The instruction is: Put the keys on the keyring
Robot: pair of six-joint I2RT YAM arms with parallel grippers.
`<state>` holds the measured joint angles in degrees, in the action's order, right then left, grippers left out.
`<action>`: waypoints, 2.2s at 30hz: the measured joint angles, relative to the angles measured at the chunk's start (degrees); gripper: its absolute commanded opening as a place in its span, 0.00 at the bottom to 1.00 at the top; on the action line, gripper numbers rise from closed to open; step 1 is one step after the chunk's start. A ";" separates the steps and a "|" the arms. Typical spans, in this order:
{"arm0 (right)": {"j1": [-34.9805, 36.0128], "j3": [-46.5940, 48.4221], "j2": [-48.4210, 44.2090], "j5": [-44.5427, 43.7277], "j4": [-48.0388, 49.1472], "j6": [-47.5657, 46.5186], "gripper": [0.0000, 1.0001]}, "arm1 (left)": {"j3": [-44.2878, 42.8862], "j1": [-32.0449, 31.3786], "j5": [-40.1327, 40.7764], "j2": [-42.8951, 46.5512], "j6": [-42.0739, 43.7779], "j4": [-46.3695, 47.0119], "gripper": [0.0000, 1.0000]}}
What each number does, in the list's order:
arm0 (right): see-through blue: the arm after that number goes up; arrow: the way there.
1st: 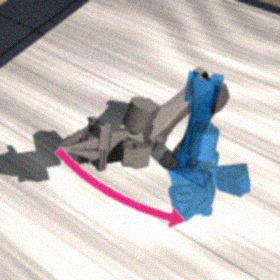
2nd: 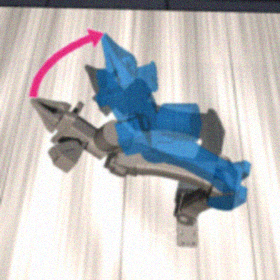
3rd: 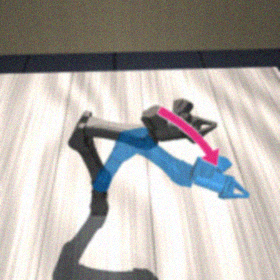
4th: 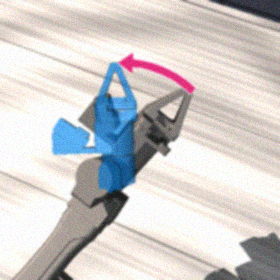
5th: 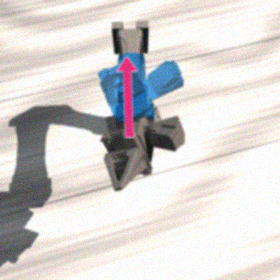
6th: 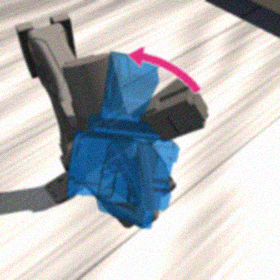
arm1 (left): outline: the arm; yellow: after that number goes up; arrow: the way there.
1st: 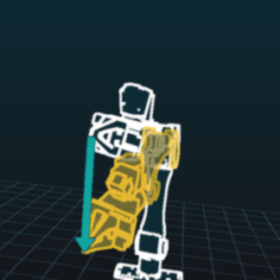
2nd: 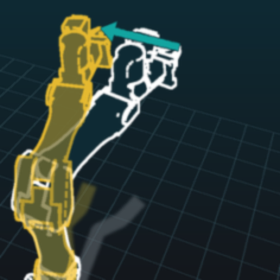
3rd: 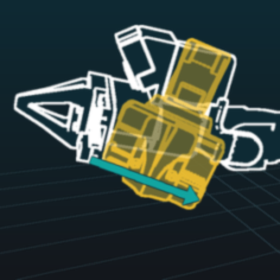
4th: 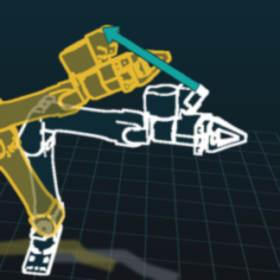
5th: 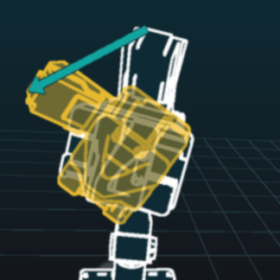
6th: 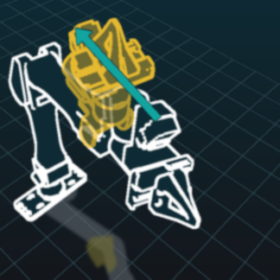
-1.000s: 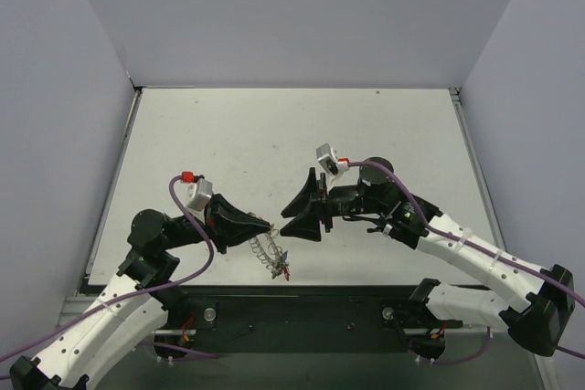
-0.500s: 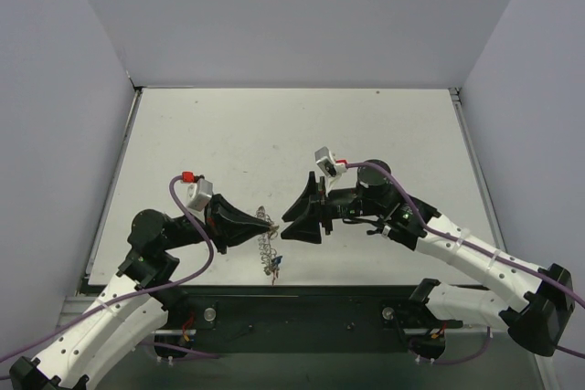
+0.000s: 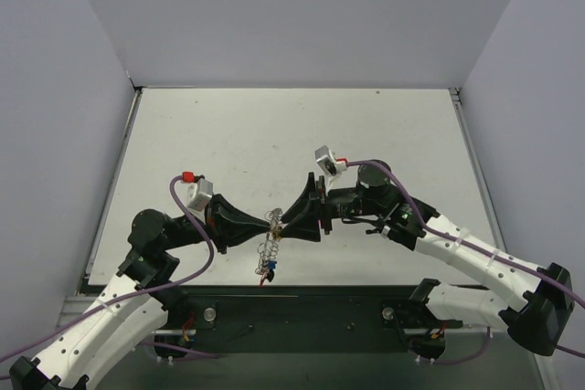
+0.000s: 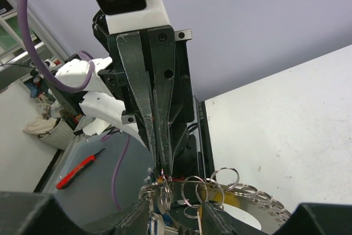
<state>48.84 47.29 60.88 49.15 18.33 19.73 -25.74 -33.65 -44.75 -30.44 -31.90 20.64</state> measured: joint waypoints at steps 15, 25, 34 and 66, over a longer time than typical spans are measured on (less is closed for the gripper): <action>1.51 0.00 2.56 1.22 1.62 1.29 0.35 | 0.76 0.00 1.07 -0.35 0.04 -0.09 0.00; 1.51 0.02 1.66 -1.62 1.14 0.28 0.40 | 0.87 0.00 1.07 -0.37 0.04 -0.11 0.00; 2.27 0.44 2.56 -1.75 -0.44 -0.33 0.38 | 0.87 0.00 1.20 -0.22 0.04 -0.09 0.00; 3.02 0.98 1.55 -4.09 -4.61 -1.42 0.00 | -0.63 -0.02 13.29 4.92 3.69 -12.35 0.90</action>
<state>51.86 48.27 62.43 45.06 13.72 18.31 -26.37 -33.67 -31.46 -25.52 -28.21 8.29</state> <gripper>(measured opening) 0.044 0.884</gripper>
